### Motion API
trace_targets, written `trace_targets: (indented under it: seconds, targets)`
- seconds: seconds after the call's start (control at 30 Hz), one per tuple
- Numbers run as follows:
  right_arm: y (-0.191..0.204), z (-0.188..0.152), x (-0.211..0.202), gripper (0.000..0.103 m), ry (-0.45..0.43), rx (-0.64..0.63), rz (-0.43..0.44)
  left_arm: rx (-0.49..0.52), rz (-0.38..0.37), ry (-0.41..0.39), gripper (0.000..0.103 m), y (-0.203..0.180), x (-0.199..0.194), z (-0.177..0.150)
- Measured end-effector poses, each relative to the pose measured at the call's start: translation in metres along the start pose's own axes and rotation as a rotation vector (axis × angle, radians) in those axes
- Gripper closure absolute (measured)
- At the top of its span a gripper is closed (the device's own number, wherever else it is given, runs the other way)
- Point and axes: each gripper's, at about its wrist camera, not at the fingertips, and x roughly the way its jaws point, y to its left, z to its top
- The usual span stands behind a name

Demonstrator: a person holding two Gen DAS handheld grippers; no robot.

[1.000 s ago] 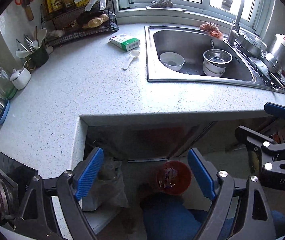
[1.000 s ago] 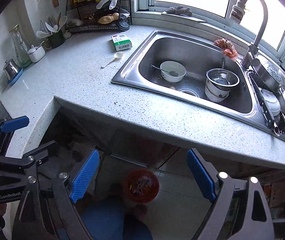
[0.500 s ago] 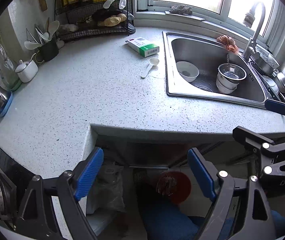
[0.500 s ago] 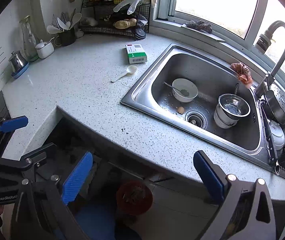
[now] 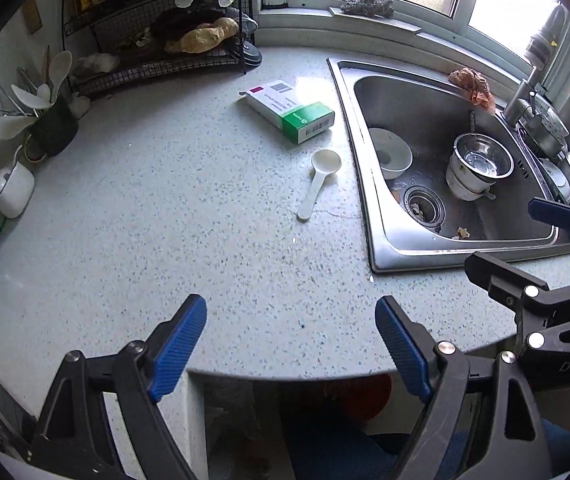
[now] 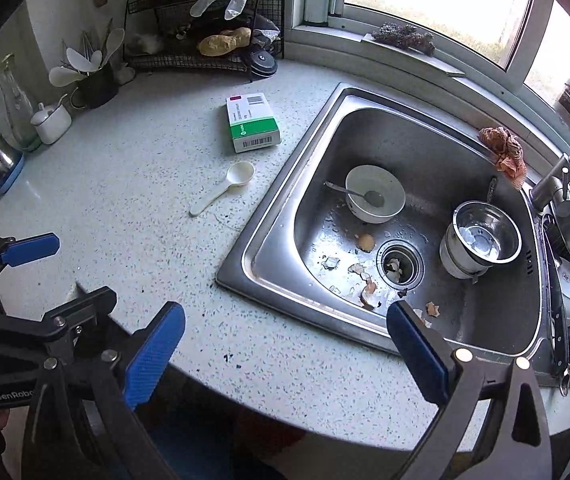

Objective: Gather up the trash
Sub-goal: 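Raise both tools back to the counter toward the spoon and box, then grasp the white plastic spoon by its handle with the left gripper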

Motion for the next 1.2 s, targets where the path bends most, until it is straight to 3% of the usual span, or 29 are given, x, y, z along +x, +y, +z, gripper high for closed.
trace_targets:
  seconds: [0.4, 0.6, 0.9, 1.0, 1.13, 1.17, 1.2]
  targets:
    - [-0.027, 0.061, 0.058, 0.002, 0.106, 0.118, -0.082, 0.124, -0.118, 0.092, 0.018, -0.006, 0.078, 0.084]
    - [-0.041, 0.068, 0.079, 0.002, 0.164, 0.166, -0.120, 0.182, -0.140, 0.155, 0.018, -0.013, 0.115, 0.100]
    - [-0.050, 0.068, 0.088, 0.002, 0.191, 0.207, -0.129, 0.216, -0.116, 0.167, 0.022, -0.023, 0.127, 0.101]
    - [-0.050, 0.066, 0.087, 0.002, 0.189, 0.218, -0.125, 0.257, -0.075, 0.166, 0.031, -0.029, 0.126, 0.097]
    - [-0.049, 0.063, 0.085, 0.002, 0.190, 0.215, -0.124, 0.238, -0.071, 0.161, 0.042, -0.031, 0.122, 0.091]
    - [-0.049, 0.062, 0.085, 0.002, 0.189, 0.213, -0.128, 0.232, -0.070, 0.153, 0.052, -0.031, 0.121, 0.090]
    - [-0.049, 0.061, 0.084, 0.002, 0.189, 0.213, -0.129, 0.233, -0.074, 0.141, 0.072, -0.032, 0.118, 0.089]
